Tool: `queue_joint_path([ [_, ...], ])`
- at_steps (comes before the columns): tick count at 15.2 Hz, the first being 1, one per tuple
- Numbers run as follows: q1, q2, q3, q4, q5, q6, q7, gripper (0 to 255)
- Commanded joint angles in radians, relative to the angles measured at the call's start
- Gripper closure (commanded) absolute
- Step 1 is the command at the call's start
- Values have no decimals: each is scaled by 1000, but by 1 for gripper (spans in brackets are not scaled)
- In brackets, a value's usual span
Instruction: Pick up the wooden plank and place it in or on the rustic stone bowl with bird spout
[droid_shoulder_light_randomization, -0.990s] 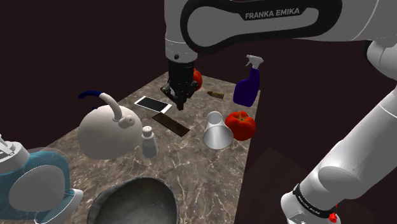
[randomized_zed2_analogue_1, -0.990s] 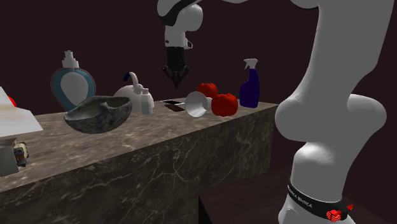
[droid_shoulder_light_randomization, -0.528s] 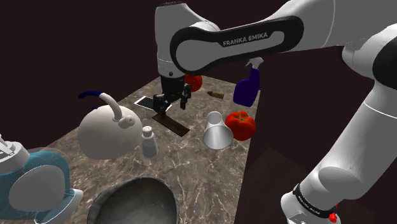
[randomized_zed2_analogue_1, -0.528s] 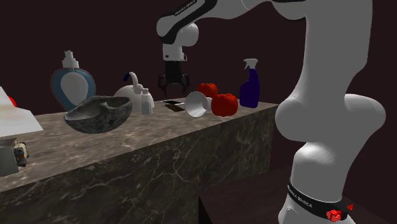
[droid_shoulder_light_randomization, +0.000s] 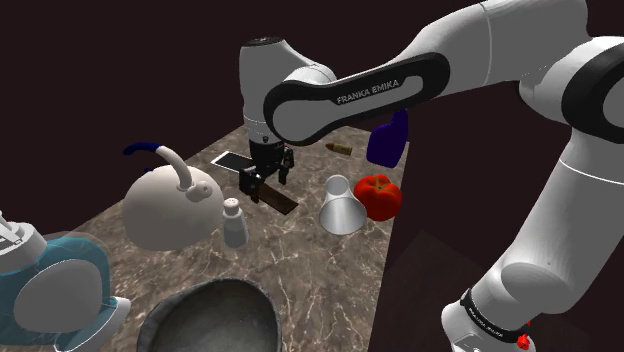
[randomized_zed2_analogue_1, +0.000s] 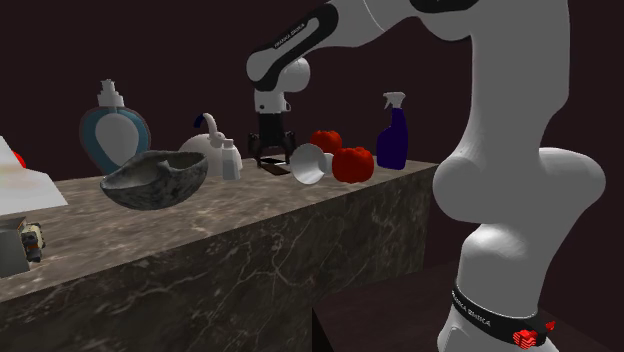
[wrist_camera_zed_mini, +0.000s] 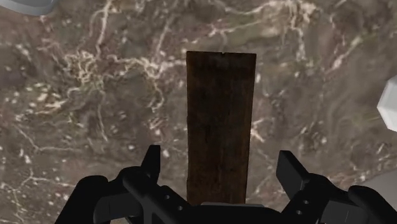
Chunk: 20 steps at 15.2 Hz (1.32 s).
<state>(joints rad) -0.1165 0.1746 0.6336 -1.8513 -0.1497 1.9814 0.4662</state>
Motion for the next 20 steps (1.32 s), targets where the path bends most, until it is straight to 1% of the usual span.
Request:
queue_joint_path([
  [1,1,9,-2,-14,-7,22,4,0],
  [8,1,9,-2,-14,-7,22,4,0],
  [9,1,9,-2,-14,-7,22,4,255],
  [18,1,9,-2,-14,-7,22,4,255],
  [20,-1,0,0,3,0,-3,-1,255],
])
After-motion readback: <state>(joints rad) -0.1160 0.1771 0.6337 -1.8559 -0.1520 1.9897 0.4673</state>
